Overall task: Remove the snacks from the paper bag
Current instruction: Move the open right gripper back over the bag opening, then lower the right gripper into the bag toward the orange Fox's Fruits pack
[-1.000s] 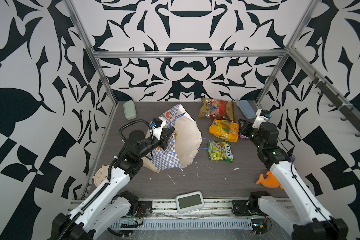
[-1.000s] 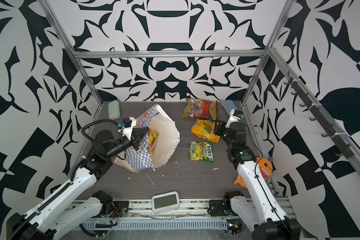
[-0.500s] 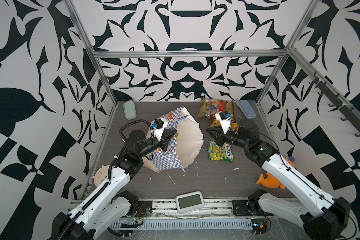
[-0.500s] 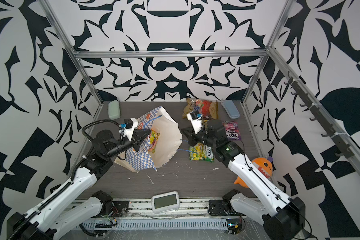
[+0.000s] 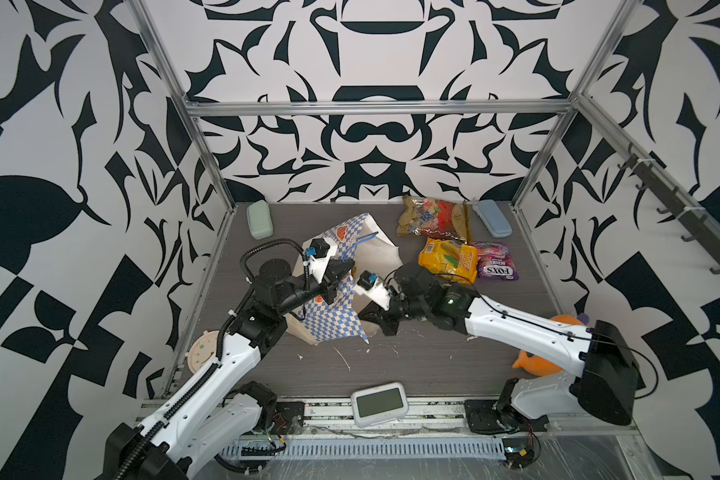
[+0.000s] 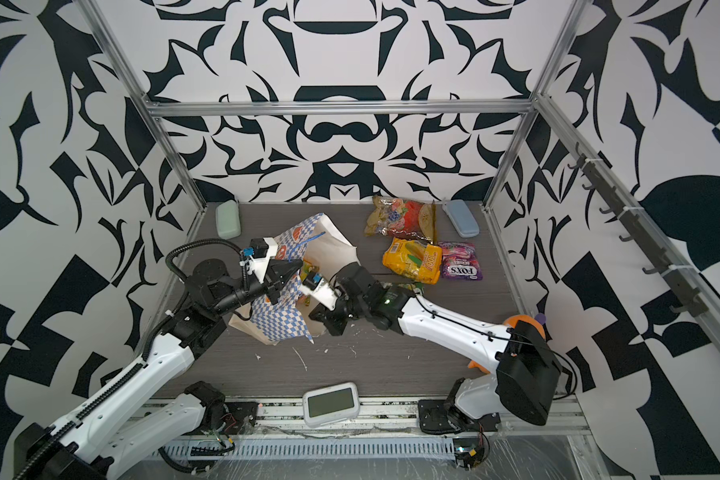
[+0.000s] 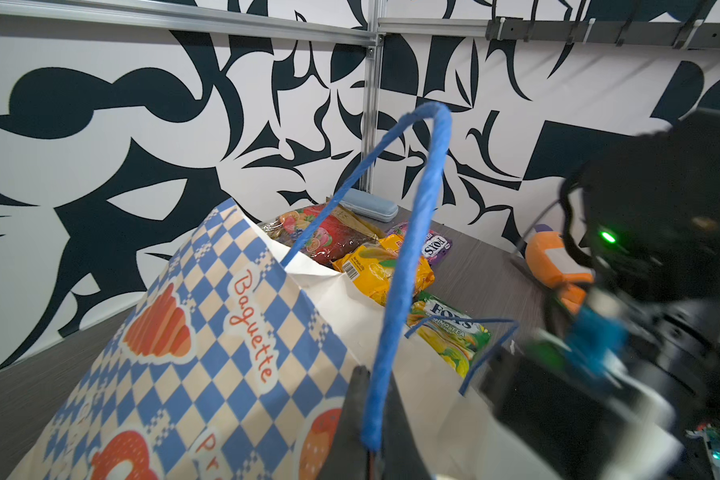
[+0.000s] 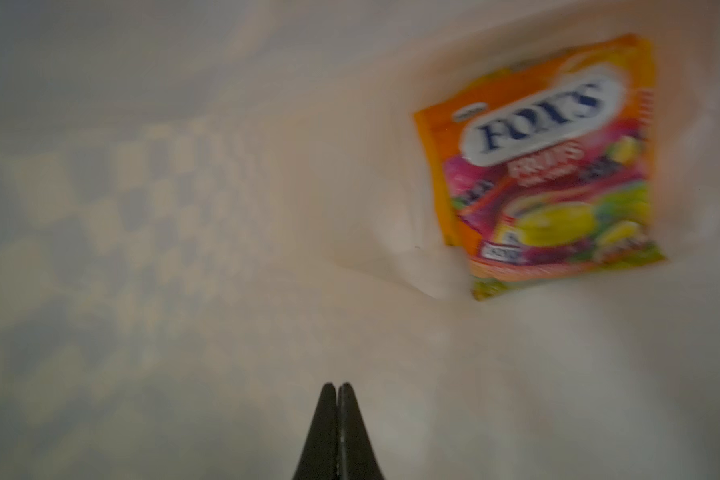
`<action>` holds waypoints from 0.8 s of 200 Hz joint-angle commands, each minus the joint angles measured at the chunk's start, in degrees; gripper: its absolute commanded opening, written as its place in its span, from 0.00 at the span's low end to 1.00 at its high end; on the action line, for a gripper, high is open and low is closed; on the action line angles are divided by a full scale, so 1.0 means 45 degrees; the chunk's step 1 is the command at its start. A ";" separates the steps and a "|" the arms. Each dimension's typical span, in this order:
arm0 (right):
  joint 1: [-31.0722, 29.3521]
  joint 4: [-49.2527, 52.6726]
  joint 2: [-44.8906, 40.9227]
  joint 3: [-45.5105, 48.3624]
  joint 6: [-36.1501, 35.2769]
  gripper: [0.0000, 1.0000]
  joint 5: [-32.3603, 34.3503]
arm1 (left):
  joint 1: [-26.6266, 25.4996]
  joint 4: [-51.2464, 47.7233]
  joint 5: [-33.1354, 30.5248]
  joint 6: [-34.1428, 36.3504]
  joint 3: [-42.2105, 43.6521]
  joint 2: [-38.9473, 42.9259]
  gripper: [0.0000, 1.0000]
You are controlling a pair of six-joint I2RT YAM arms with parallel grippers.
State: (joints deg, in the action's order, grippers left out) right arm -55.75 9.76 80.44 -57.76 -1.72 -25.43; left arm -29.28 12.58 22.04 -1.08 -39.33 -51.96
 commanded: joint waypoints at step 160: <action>0.0988 -0.5269 -0.1570 0.2631 0.3682 0.10 0.4691 | -0.0032 -0.0474 0.0274 0.0622 0.0109 0.0923 0.00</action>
State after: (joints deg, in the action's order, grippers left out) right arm -53.15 -15.20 71.85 -42.19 9.43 -9.91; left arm -29.28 8.12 21.12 1.76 -39.31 -47.88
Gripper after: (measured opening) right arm 0.082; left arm 0.045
